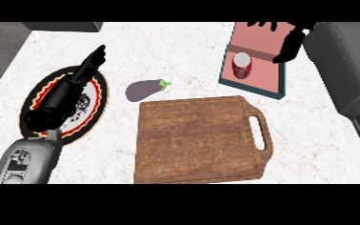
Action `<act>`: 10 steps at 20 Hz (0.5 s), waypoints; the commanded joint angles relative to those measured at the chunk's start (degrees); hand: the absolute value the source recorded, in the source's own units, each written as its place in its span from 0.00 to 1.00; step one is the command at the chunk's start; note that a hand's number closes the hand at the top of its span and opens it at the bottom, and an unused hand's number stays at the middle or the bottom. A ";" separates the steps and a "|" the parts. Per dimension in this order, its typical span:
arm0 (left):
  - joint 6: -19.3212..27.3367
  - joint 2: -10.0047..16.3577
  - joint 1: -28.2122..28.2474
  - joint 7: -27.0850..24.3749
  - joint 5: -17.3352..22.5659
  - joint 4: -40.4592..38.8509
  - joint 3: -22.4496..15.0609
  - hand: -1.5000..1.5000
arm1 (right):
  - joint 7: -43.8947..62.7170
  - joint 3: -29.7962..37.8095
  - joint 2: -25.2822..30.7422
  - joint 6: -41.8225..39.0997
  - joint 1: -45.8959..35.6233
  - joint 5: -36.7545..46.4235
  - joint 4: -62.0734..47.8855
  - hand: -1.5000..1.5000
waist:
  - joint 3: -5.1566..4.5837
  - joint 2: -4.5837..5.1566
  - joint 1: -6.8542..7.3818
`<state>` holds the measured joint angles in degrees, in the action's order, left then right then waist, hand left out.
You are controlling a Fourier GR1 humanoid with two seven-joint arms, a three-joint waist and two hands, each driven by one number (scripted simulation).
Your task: Pick the can from the cutting board and place it in the cardboard box
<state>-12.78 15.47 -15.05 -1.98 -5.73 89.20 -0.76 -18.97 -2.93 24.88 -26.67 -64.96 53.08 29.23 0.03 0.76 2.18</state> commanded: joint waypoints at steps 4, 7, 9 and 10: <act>1.22 -1.52 -0.59 0.14 -1.26 0.15 -0.96 0.50 | -9.71 10.86 -1.76 3.43 -1.57 -10.29 -3.90 0.00 | 0.13 0.20 0.09; 0.88 -0.91 0.19 -0.35 -0.85 -0.90 -0.11 0.50 | -7.67 22.65 -4.01 -0.21 -2.98 -22.20 -6.47 0.00 | 0.18 0.02 -0.44; 1.15 -1.19 0.49 -0.49 -0.84 -1.50 0.03 0.50 | -5.49 28.77 -3.32 -0.72 -3.24 -27.70 -8.97 0.00 | 0.15 0.11 -0.82; 0.46 -0.60 -1.00 0.51 -0.60 -0.33 -0.03 0.50 | -3.50 31.07 -3.50 0.01 -3.45 -29.57 -10.70 0.00 | 0.17 0.19 -0.34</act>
<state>-12.03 14.63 -14.75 -2.57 -6.44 88.57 -0.87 -25.31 18.27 22.28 -26.32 -67.50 32.68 22.45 0.16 0.84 1.84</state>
